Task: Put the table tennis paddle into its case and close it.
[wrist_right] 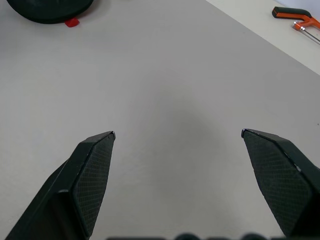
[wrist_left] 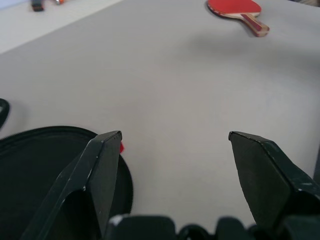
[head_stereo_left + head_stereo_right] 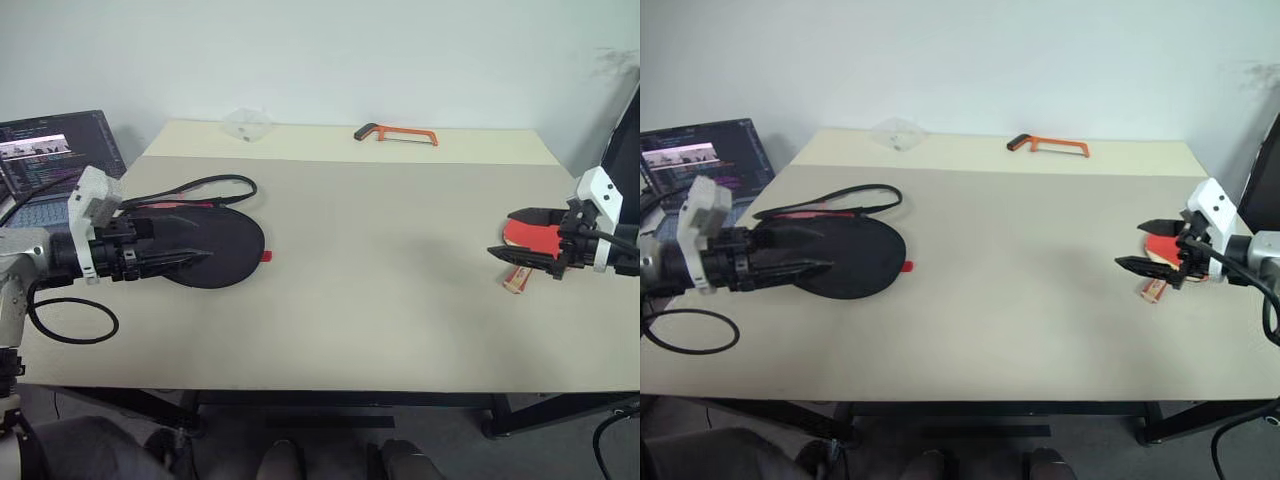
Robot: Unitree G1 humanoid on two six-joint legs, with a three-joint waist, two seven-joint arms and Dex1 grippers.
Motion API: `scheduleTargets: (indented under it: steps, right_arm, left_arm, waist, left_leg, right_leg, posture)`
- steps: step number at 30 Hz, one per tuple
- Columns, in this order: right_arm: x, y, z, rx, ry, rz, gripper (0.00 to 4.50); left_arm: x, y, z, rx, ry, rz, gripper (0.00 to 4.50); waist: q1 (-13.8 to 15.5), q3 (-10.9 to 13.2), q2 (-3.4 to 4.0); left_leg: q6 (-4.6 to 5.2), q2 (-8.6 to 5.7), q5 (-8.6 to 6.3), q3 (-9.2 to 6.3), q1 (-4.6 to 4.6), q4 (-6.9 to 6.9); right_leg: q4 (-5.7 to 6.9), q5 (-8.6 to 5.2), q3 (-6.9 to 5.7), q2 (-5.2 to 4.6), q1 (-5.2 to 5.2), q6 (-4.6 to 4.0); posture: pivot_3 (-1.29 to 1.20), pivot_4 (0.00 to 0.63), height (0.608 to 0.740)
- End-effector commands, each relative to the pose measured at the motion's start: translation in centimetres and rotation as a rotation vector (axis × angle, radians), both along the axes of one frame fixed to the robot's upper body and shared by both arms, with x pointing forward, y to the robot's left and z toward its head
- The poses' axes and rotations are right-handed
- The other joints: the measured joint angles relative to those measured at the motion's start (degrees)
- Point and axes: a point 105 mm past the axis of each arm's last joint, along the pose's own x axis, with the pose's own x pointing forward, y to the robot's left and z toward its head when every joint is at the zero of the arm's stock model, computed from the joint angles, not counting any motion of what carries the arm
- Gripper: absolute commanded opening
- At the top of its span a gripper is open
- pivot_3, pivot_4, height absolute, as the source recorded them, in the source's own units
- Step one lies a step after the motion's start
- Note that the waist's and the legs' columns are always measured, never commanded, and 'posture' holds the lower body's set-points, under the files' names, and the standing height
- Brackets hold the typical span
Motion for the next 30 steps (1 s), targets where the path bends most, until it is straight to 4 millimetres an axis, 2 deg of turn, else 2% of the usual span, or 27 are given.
scheduleTargets:
  steps: [1, 7, 13, 17, 20, 22, 26, 30]
  right_arm:
    - [0.2, 0.9, 1.6, -0.001, -0.053, 0.045, 4.47]
    - [1.2, 1.5, 2.1, -0.003, -0.073, 0.071, 4.47]
    - [1.5, 1.9, 2.3, -0.002, -0.088, 0.093, 4.47]
    - [1.8, 1.8, 1.3, -0.010, -0.082, 0.081, 4.47]
    - [1.7, 2.6, 1.7, 0.008, -0.080, 0.101, 4.47]
    - [1.7, 2.4, 1.6, 0.014, -0.079, 0.106, 4.47]
    - [2.3, 3.3, 0.5, 0.006, -0.065, 0.110, 4.47]
    - [2.8, 2.9, 0.7, 0.007, -0.078, 0.088, 4.47]
  left_arm:
    - [-0.2, -0.3, 0.9, -0.003, -0.048, -0.001, 3.74]
    - [0.8, 0.8, -0.1, 0.012, -0.086, 0.109, 3.74]
    - [3.0, 5.2, 1.2, -0.101, -0.145, 0.398, 3.74]
    - [3.1, 7.7, -0.7, -0.168, -0.067, 0.518, 3.74]
    - [2.6, 9.7, -1.6, -0.178, -0.019, 0.601, 3.74]
    - [2.5, 10.2, -1.9, -0.191, -0.010, 0.633, 3.74]
    - [2.9, 13.5, -3.2, -0.285, -0.009, 0.871, 3.74]
    - [3.8, 13.0, -4.7, -0.353, 0.034, 0.914, 3.74]
  waist:
    - [0.0, 0.0, 0.00]
    - [0.0, 0.0, 0.00]
    - [0.1, 0.0, 0.00]
    - [0.0, 0.0, 0.00]
    - [0.0, 0.0, 0.00]
    - [0.0, 0.0, 0.00]
    - [0.1, 0.0, -0.02]
    - [0.2, 0.0, -0.01]
  left_leg:
    - [0.00, 0.00, 0.00, 0.00, 0.00, 0.00]
    - [0.00, -0.01, 0.00, 0.01, 0.00, 0.01]
    - [0.00, 0.00, 0.00, -0.03, -0.01, 0.01]
    - [0.00, -0.02, 0.00, 0.01, -0.01, -0.01]
    - [0.00, 0.00, 0.00, 0.01, -0.01, -0.01]
    - [0.00, 0.01, 0.00, -0.03, -0.01, -0.01]
    - [0.00, -0.01, 0.00, -0.03, 0.00, 0.01]
    - [0.00, -0.03, 0.00, -0.01, -0.01, 0.05]
  right_leg:
    - [0.00, -0.01, 0.00, 0.00, 0.00, -0.01]
    - [-0.02, 0.00, 0.01, -0.01, 0.01, -0.01]
    - [0.02, 0.09, -0.03, 0.03, -0.01, 0.13]
    - [-0.01, 0.12, -0.02, 0.00, 0.00, 0.16]
    - [0.02, 0.14, -0.02, 0.01, -0.02, 0.12]
    - [0.04, 0.14, -0.04, 0.03, -0.02, 0.11]
    - [0.03, 0.15, -0.04, 0.00, 0.01, 0.14]
    - [0.04, 0.21, -0.02, -0.01, 0.02, 0.24]
  posture:
    - [0.00, 0.150, 0.740]
    - [0.00, 0.150, 0.740]
    - [0.00, 0.150, 0.740]
    - [0.00, 0.150, 0.740]
    - [0.00, 0.150, 0.740]
    - [0.00, 0.150, 0.740]
    - [0.00, 0.150, 0.740]
    - [0.00, 0.150, 0.740]
